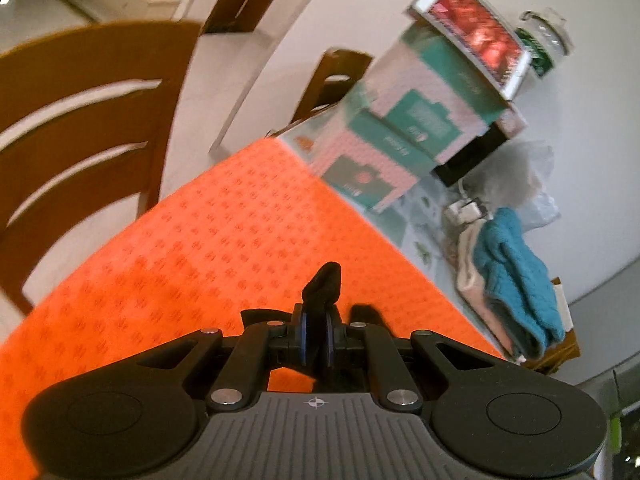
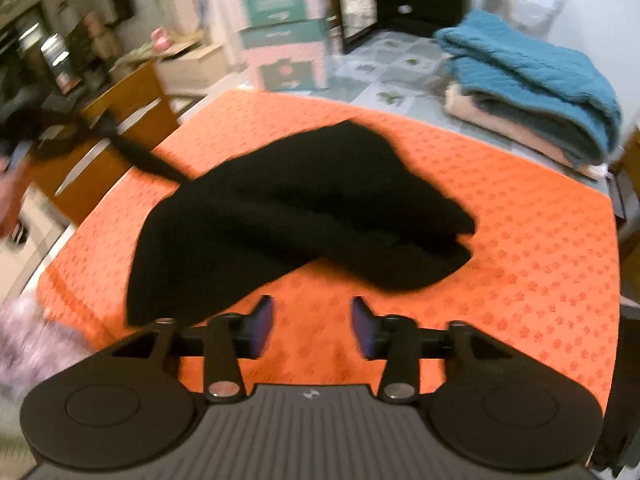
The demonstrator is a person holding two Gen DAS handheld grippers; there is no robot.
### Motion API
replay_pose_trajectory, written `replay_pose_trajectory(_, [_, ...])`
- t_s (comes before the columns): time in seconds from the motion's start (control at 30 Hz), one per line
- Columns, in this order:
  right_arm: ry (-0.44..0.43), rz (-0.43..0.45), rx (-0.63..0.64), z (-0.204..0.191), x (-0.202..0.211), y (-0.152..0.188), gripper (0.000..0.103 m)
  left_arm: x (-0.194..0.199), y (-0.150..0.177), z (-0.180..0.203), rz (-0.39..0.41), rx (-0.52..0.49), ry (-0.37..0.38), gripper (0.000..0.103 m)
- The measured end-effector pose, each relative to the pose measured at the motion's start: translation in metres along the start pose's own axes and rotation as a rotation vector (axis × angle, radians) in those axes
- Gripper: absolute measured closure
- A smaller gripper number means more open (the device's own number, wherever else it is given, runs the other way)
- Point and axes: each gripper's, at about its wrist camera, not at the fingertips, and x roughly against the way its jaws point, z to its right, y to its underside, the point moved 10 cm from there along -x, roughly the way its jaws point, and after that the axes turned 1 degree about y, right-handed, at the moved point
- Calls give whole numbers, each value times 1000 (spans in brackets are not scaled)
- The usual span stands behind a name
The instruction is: Fold clothes
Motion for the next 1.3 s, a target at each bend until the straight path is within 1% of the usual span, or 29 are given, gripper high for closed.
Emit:
replay_pose_trajectory(0.07, [18, 23, -34, 6, -9, -10, 34, -1, 5, -6, -10, 13, -4, 91])
replay_pose_trajectory(0.13, [38, 43, -54, 11, -17, -21, 30, -2, 8, -10, -15, 19, -7, 91])
replay_pose_trajectory(0.23, [82, 65, -9, 14, -32, -40, 28, -1, 10, -13, -13, 23, -10, 91])
replay_pose_trajectory(0.3, [104, 68, 50, 15, -46, -50, 26, -2, 10, -14, -9, 26, -9, 91])
replay_pose_trajectory(0.33, [109, 50, 81, 17, -55, -53, 26, -2, 9, -14, -7, 26, -9, 91])
replay_pose_trajectory(0.4, [100, -18, 133, 19, -73, -50, 27, -1, 8, -14, 2, 28, -12, 91])
replay_pose_trajectory(0.43, [95, -41, 151, 18, -77, -48, 36, 0, 7, -15, 8, 29, -15, 91])
replay_pose_trajectory(0.47, [86, -64, 168, 18, -81, -45, 54, 1, 5, -16, 16, 30, -20, 91])
replay_pose_trajectory(0.5, [77, -81, 169, 20, -82, -43, 66, 2, 4, -18, 22, 31, -25, 91])
replay_pose_trajectory(0.53, [69, -93, 162, 22, -81, -41, 89, 3, 3, -20, 27, 34, -29, 91])
replay_pose_trajectory(0.67, [-28, -78, 94, 20, -54, -45, 94, 9, -5, -29, 51, 31, -53, 91])
replay_pose_trajectory(0.8, [-123, -1, 5, 11, -6, -67, 95, 22, -23, -39, 104, 27, -79, 91])
replay_pose_trajectory(0.9, [-154, 61, -69, 16, 17, -89, 95, 25, -30, -48, 118, 32, -97, 91])
replay_pose_trajectory(0.93, [-152, 74, -93, 21, 19, -94, 96, 25, -32, -51, 119, 32, -105, 91])
replay_pose_trajectory(1.03, [-51, 66, -135, 51, -4, -100, 100, 25, -29, -57, 114, 48, -106, 91])
replay_pose_trajectory(1.1, [19, 33, -158, 71, -31, -94, 100, 25, -26, -59, 110, 60, -103, 91])
replay_pose_trajectory(1.13, [52, 15, -169, 81, -46, -91, 102, 25, -25, -61, 107, 67, -102, 91])
replay_pose_trajectory(1.23, [207, -39, -117, 104, -82, -79, 102, 26, -21, -65, 100, 86, -98, 91])
replay_pose_trajectory(1.27, [234, -63, -114, 112, -92, -73, 102, 26, -19, -67, 98, 92, -97, 91])
replay_pose_trajectory(1.3, [240, -79, -125, 117, -99, -67, 102, 26, -18, -68, 96, 98, -95, 91])
